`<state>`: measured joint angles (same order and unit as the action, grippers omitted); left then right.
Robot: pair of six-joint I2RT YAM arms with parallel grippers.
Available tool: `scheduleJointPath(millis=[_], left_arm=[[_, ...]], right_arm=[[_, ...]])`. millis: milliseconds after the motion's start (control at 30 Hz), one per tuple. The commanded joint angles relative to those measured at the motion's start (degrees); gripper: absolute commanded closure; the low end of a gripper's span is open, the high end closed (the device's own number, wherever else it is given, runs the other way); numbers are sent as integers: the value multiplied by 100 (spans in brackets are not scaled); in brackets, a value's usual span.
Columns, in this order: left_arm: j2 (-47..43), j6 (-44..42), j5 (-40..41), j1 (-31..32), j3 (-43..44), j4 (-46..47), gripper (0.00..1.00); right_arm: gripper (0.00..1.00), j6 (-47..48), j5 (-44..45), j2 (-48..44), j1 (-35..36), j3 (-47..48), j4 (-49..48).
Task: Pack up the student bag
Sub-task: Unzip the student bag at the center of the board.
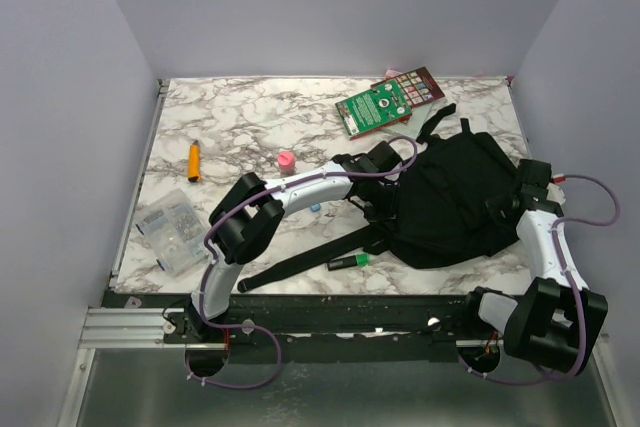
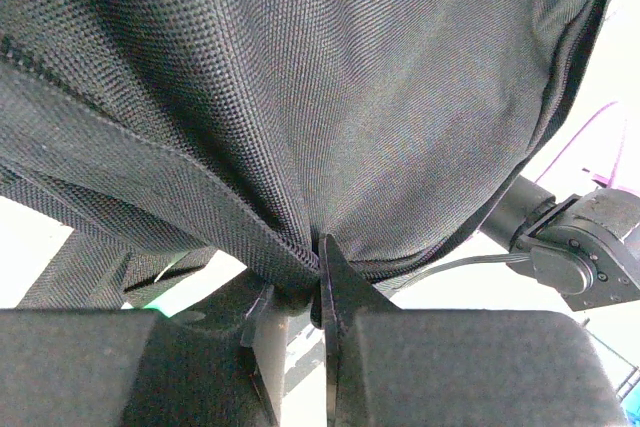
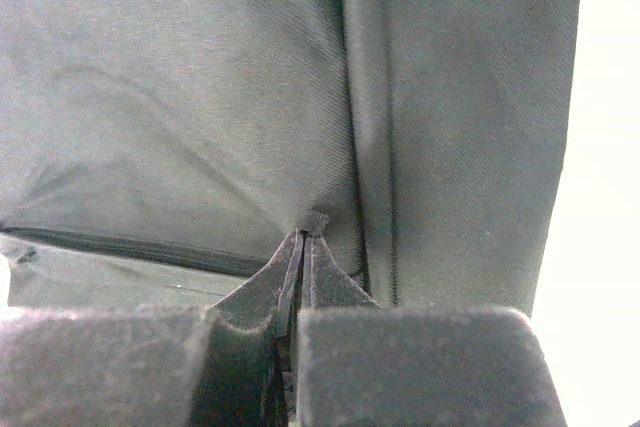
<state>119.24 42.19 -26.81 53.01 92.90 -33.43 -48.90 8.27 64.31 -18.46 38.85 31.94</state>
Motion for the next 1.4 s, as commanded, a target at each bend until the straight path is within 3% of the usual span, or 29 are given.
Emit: scheduleJointPath(millis=[0, 200, 333, 633, 933, 1367], left_arm=[[-141, -49, -256, 82, -80, 4, 87], [-96, -83, -242, 113, -74, 10, 91], [-81, -149, -216, 130, -53, 4, 100], [-93, -328, -123, 305, -47, 5, 100], [-70, -580, 0, 385, -16, 9, 100], [10, -618, 28, 395, 3, -5, 100]], right_arm=[[99, 728, -359, -247, -9, 204, -440], [99, 1252, -757, -116, 204, 447, -665], [99, 1389, -552, 317, 867, 836, -774], [99, 1740, -33, 1887, 1839, 1911, -988], [99, 1874, -599, 3078, 2272, 2997, -1199], [99, 1349, -1280, 4537, 2783, 4363, -1359]])
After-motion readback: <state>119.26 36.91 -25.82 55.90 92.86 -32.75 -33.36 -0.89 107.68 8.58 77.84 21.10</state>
